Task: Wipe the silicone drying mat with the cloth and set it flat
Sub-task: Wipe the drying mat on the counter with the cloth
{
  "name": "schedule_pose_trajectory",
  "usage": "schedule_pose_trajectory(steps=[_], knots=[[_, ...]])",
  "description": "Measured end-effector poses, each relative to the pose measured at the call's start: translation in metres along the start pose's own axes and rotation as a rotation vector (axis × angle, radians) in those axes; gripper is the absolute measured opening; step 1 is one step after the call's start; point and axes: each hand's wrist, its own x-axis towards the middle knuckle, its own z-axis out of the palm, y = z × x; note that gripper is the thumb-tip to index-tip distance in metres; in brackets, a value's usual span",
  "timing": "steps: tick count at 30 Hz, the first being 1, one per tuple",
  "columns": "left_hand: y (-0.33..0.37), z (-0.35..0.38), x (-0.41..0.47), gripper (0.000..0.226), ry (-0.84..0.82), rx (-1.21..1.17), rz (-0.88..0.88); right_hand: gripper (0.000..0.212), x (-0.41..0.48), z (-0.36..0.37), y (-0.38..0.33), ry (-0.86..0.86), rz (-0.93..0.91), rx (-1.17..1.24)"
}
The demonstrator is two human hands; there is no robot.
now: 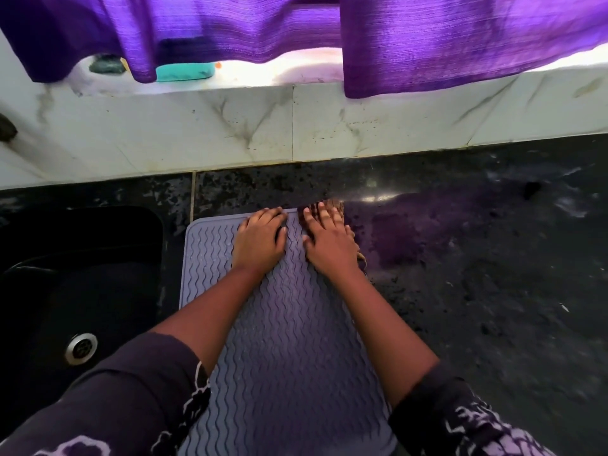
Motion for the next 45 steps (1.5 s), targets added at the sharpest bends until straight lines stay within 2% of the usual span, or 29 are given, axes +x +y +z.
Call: schedule_pose_trajectory(steps=[8,10,13,15,19,21,27,32,39,43,45], knots=[[-0.001,0.002,0.001,0.039,0.007,-0.009,-0.003,0.052,-0.070,-0.003,0.005,-0.099,0.001,-0.072],[-0.002,0.003,0.001,0.038,0.006,-0.010,-0.006,0.051,-0.087,-0.007,0.011,-0.120,-0.009,-0.016],[-0.003,0.004,0.001,0.039,0.002,-0.009,-0.005,0.049,-0.072,-0.020,0.012,-0.001,0.060,0.170],[-0.002,0.004,0.001,0.039,0.001,-0.003,-0.005,0.049,-0.050,-0.021,0.006,0.094,0.082,0.186],[-0.001,0.003,0.001,0.039,0.008,0.006,0.002,0.053,-0.034,-0.004,-0.010,-0.007,0.040,-0.037],[-0.001,0.003,0.001,0.039,0.005,0.009,0.001,0.053,-0.040,-0.002,-0.006,-0.029,0.028,-0.071],[0.000,0.000,0.000,0.039,0.000,0.006,-0.001,0.052,-0.103,0.002,0.006,-0.063,0.000,-0.009],[0.001,-0.001,0.000,0.039,-0.006,0.007,0.012,0.066,-0.084,0.000,0.008,-0.072,-0.027,-0.071],[0.000,-0.002,0.000,0.040,-0.020,-0.002,0.000,0.054,-0.099,0.013,0.003,-0.019,-0.014,0.006],[0.000,-0.002,0.000,0.041,-0.029,0.004,0.001,0.055,-0.134,0.011,0.008,-0.119,0.044,0.047],[0.000,-0.001,0.000,0.041,-0.029,0.005,0.006,0.050,-0.136,0.004,0.010,-0.100,0.063,0.153]])
